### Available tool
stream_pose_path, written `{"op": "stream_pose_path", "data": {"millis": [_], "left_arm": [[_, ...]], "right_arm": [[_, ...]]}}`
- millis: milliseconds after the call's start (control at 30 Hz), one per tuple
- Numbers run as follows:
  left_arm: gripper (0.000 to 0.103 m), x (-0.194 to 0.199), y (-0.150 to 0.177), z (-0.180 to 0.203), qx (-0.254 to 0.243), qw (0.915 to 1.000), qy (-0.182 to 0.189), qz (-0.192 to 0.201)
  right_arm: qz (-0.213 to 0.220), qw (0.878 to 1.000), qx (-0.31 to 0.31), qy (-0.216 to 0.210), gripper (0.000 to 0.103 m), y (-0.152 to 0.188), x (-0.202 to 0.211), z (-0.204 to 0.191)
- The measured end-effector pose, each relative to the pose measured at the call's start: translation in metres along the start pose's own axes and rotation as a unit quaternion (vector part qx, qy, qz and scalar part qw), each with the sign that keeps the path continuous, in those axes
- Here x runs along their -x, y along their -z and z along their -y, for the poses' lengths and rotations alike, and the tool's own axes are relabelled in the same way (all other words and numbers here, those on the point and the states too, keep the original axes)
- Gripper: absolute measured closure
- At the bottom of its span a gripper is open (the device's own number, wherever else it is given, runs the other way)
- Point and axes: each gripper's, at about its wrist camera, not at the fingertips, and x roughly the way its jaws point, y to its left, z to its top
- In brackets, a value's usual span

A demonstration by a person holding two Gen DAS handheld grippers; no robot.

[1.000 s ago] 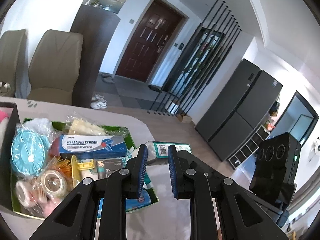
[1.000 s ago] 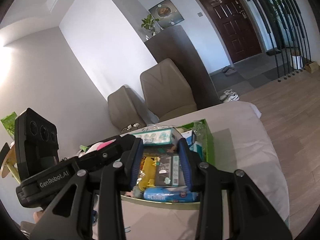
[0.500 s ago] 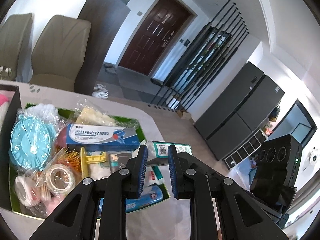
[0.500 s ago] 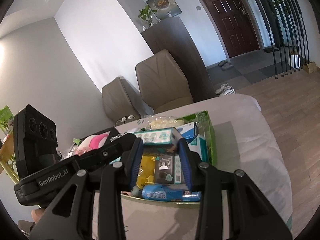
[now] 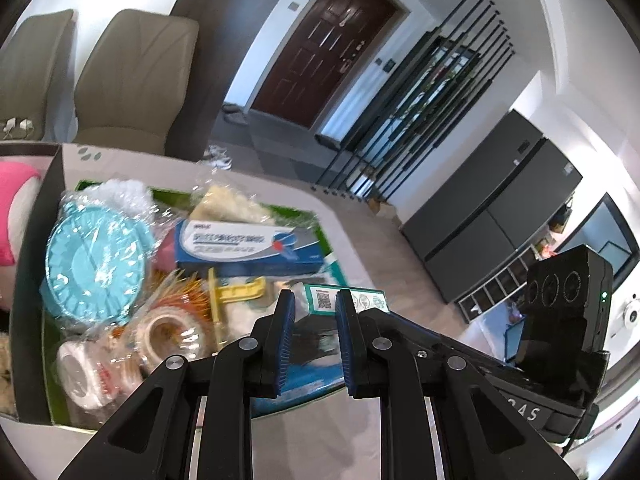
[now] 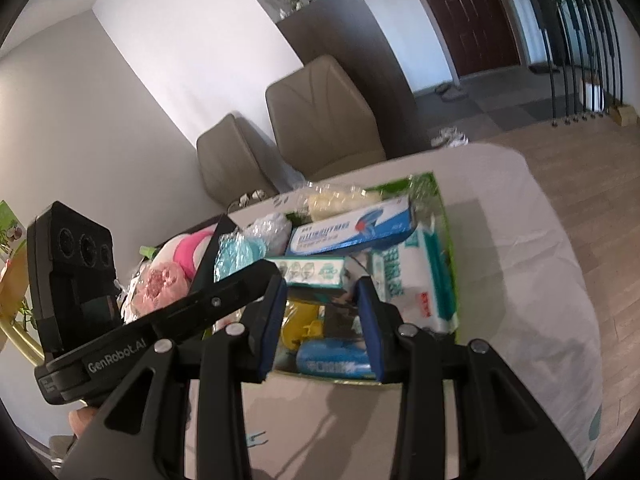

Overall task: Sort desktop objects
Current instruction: 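Lower the small box into the green box and open the left gripper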

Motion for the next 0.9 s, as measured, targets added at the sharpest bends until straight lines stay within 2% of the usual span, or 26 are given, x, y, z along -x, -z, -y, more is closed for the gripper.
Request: {"op": "stream_pose_path", "data": {"millis": [167, 300, 500, 600, 700, 900], "left_arm": [[0.084, -0.004, -0.001, -0.019, 0.026, 0.9996, -0.013, -0.006], [0.084, -0.003, -0.001, -0.029, 0.046, 0.9987, -0.019, 0.004], [0.084, -0.002, -0.002, -0.035, 0.061, 0.9974, -0.033, 0.019], [0.084, -0.002, -0.003, -0.037, 0.069, 0.9966, -0.039, 0.023], [0.084, 0.002, -0.005, -0.038, 0.070, 0.9965, -0.040, 0.025], [0.084, 0.013, -0.008, -0.040, 0.068, 0.9964, -0.039, 0.033]], "right_arm": [[-0.016, 1.000, -0.018, -0.007, 0.067, 0.004, -0.016, 0.000], [0.001, 0.999, -0.024, -0.022, 0.066, 0.005, -0.020, -0.004], [0.025, 0.999, -0.032, -0.011, 0.066, 0.005, -0.031, -0.003], [0.041, 0.998, -0.039, -0.012, 0.062, 0.004, -0.030, -0.001], [0.062, 0.997, -0.050, -0.010, 0.051, 0.003, -0.024, 0.003], [0.067, 0.996, -0.056, -0.016, 0.051, 0.000, -0.017, 0.008]]}}
